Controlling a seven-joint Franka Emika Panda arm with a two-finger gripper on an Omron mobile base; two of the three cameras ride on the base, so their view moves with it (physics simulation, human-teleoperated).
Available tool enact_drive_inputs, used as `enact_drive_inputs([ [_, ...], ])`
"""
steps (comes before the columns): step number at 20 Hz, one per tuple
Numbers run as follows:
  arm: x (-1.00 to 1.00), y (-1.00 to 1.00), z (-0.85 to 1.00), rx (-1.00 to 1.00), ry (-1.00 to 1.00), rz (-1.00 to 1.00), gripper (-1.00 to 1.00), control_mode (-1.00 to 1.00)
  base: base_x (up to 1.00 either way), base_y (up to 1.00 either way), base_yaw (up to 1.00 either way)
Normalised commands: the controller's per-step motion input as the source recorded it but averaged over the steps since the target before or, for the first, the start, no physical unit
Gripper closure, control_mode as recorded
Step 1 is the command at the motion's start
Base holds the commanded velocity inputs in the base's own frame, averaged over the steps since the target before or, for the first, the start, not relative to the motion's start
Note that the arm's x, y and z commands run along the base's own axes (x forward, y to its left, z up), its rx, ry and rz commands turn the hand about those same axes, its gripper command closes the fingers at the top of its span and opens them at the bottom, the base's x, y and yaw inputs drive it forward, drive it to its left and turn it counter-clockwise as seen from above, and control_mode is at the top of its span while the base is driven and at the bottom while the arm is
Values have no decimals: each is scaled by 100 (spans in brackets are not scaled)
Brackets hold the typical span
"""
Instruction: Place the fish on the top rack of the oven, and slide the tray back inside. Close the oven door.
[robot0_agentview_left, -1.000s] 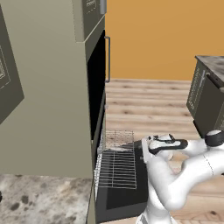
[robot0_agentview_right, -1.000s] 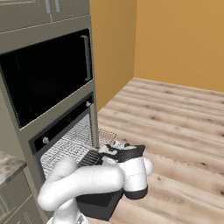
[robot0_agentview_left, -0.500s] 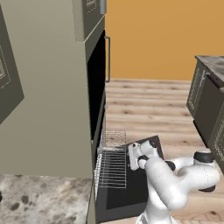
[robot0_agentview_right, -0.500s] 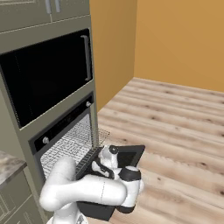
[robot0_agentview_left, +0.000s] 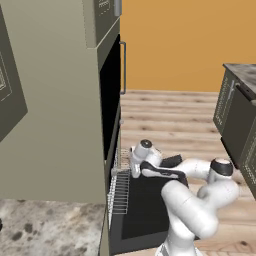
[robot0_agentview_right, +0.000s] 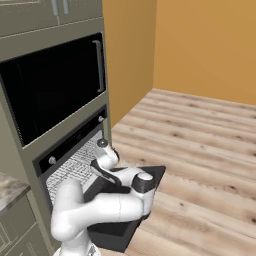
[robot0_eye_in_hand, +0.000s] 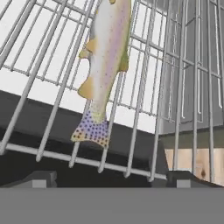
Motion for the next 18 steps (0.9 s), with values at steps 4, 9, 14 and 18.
enact_drive_inputs([
  [4,-78,-61,32,-10,1,-16,-100,-100,0,0,0],
  [9,-100,-100,13,0,0,-17,-100,-100,0,0,0],
  [14,-97,-100,10,3,-2,-17,-100,-100,0,0,0],
  [18,-78,-100,1,15,-11,-14,-100,-100,0,0,0],
])
